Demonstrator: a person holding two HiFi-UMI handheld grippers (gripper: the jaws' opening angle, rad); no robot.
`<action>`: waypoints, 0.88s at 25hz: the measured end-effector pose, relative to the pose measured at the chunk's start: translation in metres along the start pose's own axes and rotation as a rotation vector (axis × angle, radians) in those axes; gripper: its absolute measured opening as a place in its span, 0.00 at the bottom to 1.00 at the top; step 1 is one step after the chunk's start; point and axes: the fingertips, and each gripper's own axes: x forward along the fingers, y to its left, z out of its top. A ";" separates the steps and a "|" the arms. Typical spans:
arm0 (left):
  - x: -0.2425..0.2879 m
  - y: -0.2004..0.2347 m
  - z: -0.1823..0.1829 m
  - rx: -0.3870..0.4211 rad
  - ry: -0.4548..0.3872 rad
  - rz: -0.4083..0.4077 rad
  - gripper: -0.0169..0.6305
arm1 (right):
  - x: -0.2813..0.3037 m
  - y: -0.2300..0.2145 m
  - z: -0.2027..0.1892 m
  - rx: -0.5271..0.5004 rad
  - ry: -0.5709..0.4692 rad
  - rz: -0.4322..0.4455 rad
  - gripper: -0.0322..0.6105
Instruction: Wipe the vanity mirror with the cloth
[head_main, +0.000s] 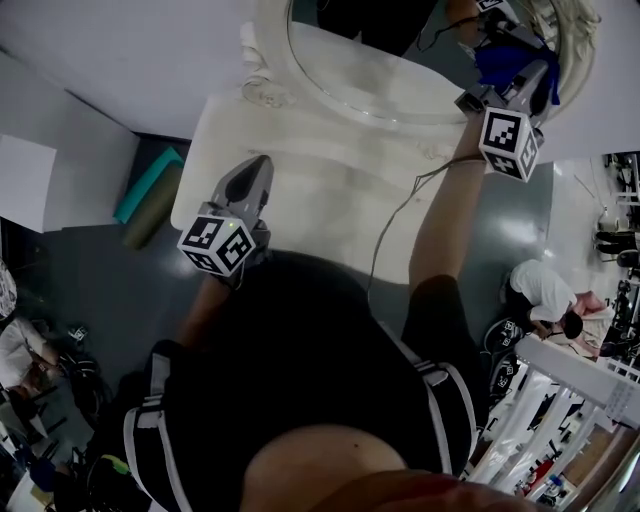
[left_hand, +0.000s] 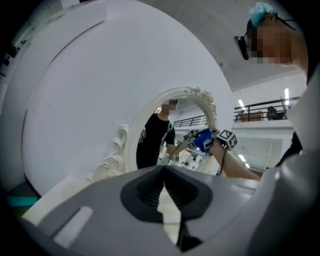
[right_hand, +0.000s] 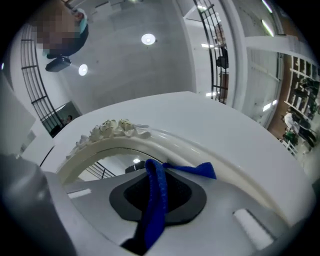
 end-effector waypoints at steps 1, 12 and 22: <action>0.002 0.001 -0.001 0.000 0.002 0.000 0.04 | 0.003 0.006 0.002 -0.041 0.009 0.020 0.11; 0.034 0.000 0.009 0.058 0.042 -0.023 0.04 | 0.029 0.080 0.018 -0.562 0.070 0.320 0.11; 0.096 -0.049 0.042 0.140 -0.006 -0.135 0.04 | 0.021 0.119 -0.008 -1.045 0.109 0.601 0.11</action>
